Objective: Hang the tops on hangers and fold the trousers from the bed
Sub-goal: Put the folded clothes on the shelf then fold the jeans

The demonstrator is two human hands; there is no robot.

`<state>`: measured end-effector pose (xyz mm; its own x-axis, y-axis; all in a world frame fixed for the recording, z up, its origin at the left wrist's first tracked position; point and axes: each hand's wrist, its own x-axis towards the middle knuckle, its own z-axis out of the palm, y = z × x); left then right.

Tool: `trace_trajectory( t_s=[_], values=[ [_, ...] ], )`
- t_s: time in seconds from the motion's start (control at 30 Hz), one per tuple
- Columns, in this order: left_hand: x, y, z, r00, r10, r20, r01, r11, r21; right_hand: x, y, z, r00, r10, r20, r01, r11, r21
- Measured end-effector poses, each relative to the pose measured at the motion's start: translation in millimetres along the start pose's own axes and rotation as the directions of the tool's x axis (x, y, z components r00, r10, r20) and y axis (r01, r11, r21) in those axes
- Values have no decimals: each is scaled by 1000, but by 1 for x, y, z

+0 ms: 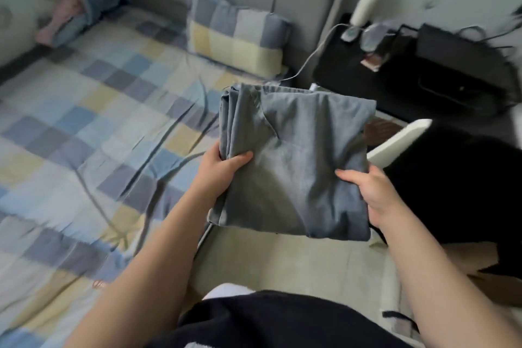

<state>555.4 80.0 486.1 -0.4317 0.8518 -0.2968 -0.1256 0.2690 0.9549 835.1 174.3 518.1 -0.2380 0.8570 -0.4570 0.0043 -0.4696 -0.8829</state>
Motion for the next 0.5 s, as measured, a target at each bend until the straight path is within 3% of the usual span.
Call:
trace_trajectory(
  t_s=[0.27, 0.5],
  values=[
    [-2, 60, 221, 945, 159, 286, -180, 982, 51, -44, -45, -200, 953, -129, -273, 172, 975, 141],
    [-2, 100, 388, 788, 193, 585, -308, 946, 103, -82, -54, -328, 834, -48, -550, 236, 932, 276]
  ],
)
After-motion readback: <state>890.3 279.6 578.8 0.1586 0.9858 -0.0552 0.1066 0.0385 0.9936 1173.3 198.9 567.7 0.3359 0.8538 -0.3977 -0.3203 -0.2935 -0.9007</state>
